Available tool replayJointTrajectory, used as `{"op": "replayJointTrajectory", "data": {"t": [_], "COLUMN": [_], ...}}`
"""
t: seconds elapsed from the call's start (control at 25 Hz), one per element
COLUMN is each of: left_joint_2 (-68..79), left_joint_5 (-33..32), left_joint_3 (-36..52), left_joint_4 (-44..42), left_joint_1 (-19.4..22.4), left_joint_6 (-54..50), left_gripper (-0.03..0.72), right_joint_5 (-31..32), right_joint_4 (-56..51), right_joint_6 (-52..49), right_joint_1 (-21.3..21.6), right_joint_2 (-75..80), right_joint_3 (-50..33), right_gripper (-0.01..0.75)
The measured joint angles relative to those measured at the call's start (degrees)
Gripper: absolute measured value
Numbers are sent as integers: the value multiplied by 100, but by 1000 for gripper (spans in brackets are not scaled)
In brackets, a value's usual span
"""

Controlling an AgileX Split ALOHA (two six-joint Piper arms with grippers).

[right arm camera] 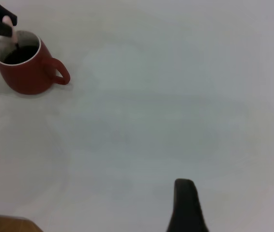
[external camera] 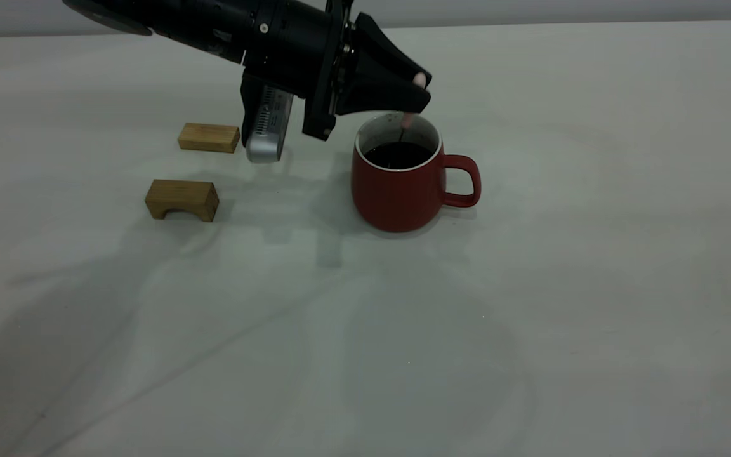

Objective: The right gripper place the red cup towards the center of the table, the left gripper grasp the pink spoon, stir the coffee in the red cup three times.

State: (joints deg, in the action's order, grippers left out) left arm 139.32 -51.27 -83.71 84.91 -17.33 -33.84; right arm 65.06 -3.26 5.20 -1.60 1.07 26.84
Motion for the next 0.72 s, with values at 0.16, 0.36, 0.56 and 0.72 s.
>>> {"op": "replayJointTrajectory", "data": {"t": [0.16,0.36,0.56,0.72], "left_joint_2": [0,-157,-757,-1393], "left_joint_5": [-172,-462,-622,-978], "left_joint_3": [0,-90,-495,-800], "left_joint_4": [-171,-738,-2290,-3643], "left_joint_1": [0,0,0,0], "left_joint_6": [0,0,0,0], "left_gripper": [323,340,342,342], "right_joint_5": [0,0,0,0], "right_joint_4": [0,0,0,0], "right_joint_6": [0,0,0,0], "right_joint_1": [0,0,0,0], "right_joint_2": [0,0,0,0], "right_joint_3": [0,0,0,0], "right_gripper": [586,586,586,586]}}
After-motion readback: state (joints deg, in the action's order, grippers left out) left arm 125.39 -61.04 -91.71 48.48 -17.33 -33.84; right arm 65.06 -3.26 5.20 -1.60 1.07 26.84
